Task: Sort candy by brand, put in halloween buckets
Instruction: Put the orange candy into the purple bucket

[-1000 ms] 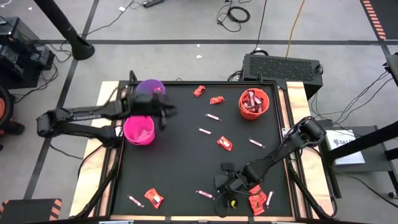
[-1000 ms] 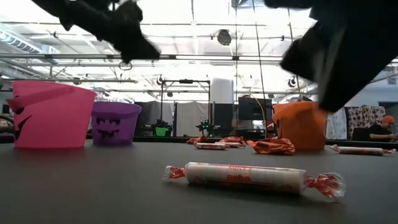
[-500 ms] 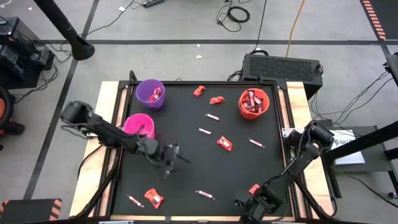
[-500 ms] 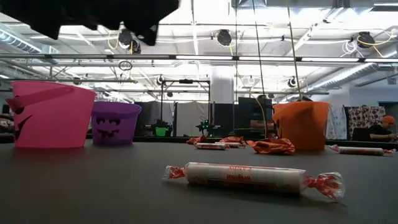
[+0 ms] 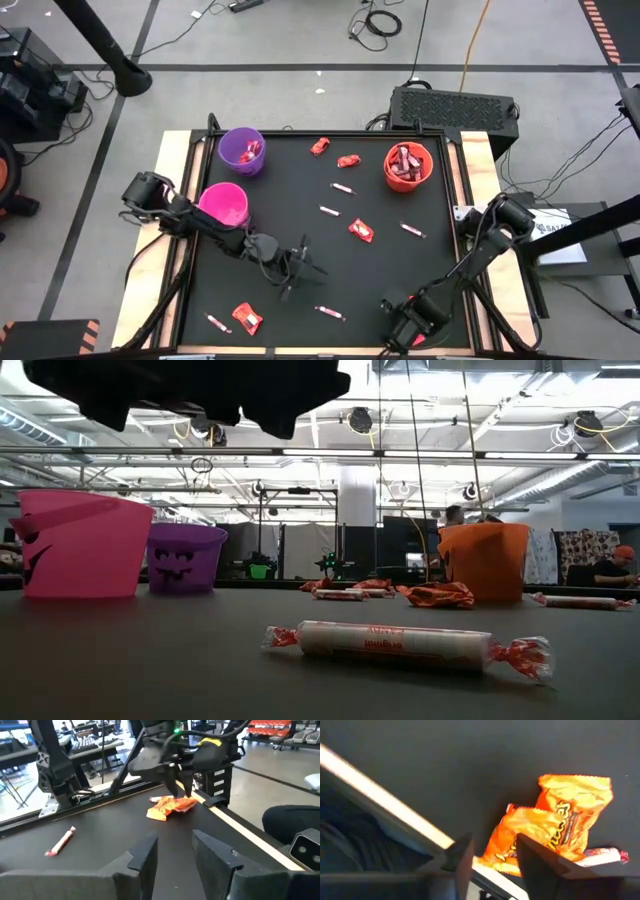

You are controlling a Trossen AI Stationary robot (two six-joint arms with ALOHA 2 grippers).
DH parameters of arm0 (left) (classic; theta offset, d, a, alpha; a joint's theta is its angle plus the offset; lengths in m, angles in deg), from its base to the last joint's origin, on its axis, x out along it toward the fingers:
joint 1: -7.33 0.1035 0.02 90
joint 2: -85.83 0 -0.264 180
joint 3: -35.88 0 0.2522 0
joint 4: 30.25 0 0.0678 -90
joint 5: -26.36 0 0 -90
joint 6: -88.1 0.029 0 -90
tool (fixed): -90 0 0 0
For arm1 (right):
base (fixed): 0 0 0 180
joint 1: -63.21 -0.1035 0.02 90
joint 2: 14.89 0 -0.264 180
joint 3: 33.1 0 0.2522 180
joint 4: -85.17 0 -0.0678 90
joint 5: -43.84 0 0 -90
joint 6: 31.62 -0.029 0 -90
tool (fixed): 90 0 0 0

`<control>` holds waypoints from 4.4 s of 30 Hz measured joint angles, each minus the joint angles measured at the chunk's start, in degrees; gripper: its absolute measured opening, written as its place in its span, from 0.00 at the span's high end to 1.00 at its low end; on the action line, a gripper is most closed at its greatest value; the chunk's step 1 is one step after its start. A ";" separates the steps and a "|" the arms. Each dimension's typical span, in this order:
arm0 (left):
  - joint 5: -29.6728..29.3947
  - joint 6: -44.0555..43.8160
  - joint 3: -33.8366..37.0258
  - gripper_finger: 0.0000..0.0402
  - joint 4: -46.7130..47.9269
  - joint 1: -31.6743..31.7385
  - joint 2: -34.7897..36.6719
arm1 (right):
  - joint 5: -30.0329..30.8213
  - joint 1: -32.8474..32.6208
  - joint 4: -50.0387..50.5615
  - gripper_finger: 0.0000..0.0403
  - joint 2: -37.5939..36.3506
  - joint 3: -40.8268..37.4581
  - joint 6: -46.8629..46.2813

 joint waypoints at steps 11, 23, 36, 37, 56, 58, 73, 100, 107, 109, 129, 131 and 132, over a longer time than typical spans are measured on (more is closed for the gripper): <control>0.36 1.96 -0.17 0.68 1.43 1.05 -0.01 | 2.00 0.99 1.78 0.37 0.16 0.00 -4.98; 0.46 1.50 -0.17 0.68 2.64 1.14 -0.01 | 1.67 0.63 1.16 0.45 3.78 -0.02 -4.34; 0.44 0.02 -0.17 0.68 5.69 1.14 -0.01 | 1.91 0.26 1.18 0.68 4.00 -0.02 -3.75; 0.44 0.00 -0.17 0.68 6.05 1.14 -0.01 | 2.00 0.25 1.19 0.69 4.30 -0.02 -3.38; 0.44 0.76 -0.16 0.68 5.71 1.13 0.01 | 4.50 1.92 1.85 0.98 7.08 3.11 12.08; 0.44 1.35 -0.14 0.68 5.68 1.13 0.01 | 9.01 2.31 1.73 0.99 5.87 4.56 14.20; 13.29 -4.59 1.73 0.68 -14.41 0.68 -6.38 | 46.75 2.05 -17.59 1.00 3.55 8.61 50.39; 12.79 -6.04 -3.03 0.68 -25.11 0.74 -15.79 | 47.93 5.63 -21.65 1.00 3.56 8.59 58.35; 12.78 -6.04 -3.03 0.71 -25.12 0.74 -15.79 | 47.93 5.63 -21.62 1.00 3.56 8.61 58.43; 12.79 -5.89 -3.03 0.75 -25.12 0.74 -15.79 | 47.93 5.62 -21.65 1.00 3.56 8.59 58.43; 11.94 -5.97 -3.03 1.00 -24.09 1.60 -15.79 | 47.20 5.63 -21.71 0.56 3.61 8.59 61.76; 11.98 -6.10 -3.03 1.00 -23.93 2.11 -15.79 | 46.53 5.66 -21.26 0.49 3.61 8.59 61.86; 12.00 -6.10 -3.03 1.00 -23.76 2.42 -15.79 | 45.90 5.70 -20.99 0.46 3.61 8.59 61.84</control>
